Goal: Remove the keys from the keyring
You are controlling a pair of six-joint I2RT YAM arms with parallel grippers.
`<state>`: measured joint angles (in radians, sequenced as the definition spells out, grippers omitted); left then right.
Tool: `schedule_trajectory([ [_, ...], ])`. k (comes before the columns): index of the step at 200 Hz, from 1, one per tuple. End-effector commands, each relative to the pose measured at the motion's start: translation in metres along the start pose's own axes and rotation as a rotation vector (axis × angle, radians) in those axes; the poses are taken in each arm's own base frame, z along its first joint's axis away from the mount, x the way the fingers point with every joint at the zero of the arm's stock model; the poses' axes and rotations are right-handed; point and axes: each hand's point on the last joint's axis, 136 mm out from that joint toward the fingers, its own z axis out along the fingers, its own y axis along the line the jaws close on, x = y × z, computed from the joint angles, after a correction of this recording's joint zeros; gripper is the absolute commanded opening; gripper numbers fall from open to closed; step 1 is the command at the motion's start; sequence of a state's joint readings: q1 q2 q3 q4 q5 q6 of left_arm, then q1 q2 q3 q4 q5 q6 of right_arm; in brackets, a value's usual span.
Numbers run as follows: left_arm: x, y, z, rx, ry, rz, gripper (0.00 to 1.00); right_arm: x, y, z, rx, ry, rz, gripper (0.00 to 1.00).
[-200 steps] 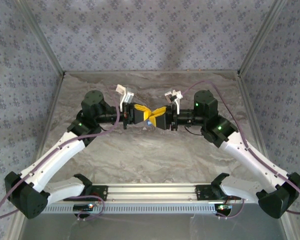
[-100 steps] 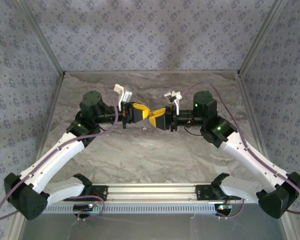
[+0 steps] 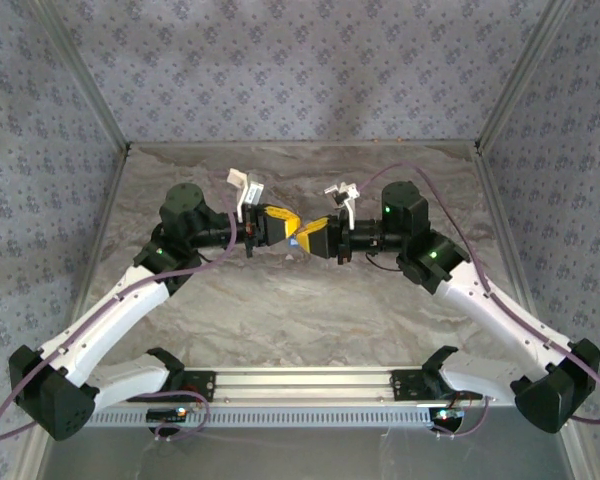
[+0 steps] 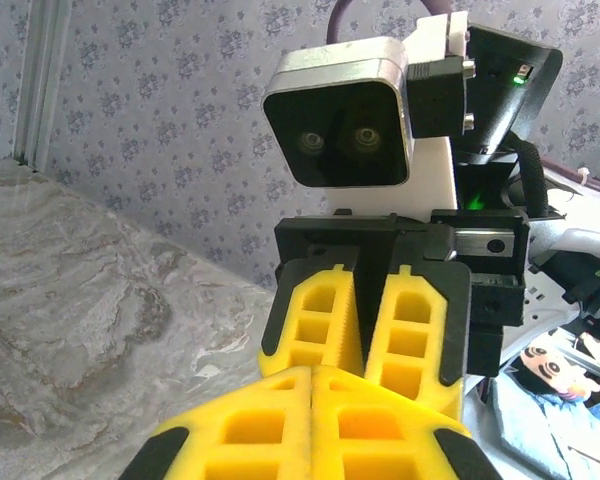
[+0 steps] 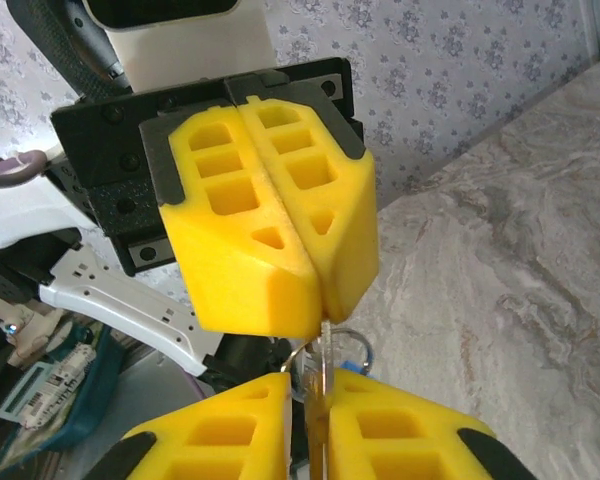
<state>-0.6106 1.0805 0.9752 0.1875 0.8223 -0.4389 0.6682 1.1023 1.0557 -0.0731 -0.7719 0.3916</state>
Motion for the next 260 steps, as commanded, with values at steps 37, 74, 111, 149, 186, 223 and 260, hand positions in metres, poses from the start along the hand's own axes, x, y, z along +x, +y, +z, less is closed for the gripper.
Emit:
schedule_trajectory([
  [37,-0.011,-0.007,-0.008,-0.011,-0.048,0.043,0.00,-0.008,0.003,-0.005,0.026,-0.012,-0.027,0.00],
  [74,-0.005,0.015,-0.024,-0.172,-0.091,0.047,0.50,-0.008,-0.020,-0.019,0.208,0.067,0.039,0.00],
  [111,0.026,0.049,-0.048,-0.385,-0.144,0.081,0.59,0.016,-0.054,-0.030,0.425,0.267,0.159,0.00],
  [149,0.045,0.046,-0.041,-0.361,-0.187,0.230,0.70,0.016,-0.044,-0.020,0.346,0.286,0.170,0.00],
  [186,0.045,0.037,-0.029,-0.318,-0.202,0.331,0.71,0.008,-0.026,-0.007,0.230,0.248,0.166,0.00],
  [223,0.038,0.019,-0.022,-0.261,-0.208,0.362,0.59,0.014,-0.019,0.001,0.196,0.259,0.143,0.00],
  [260,0.033,0.005,-0.021,-0.237,-0.199,0.395,0.49,0.015,-0.014,0.004,0.163,0.254,0.120,0.00],
])
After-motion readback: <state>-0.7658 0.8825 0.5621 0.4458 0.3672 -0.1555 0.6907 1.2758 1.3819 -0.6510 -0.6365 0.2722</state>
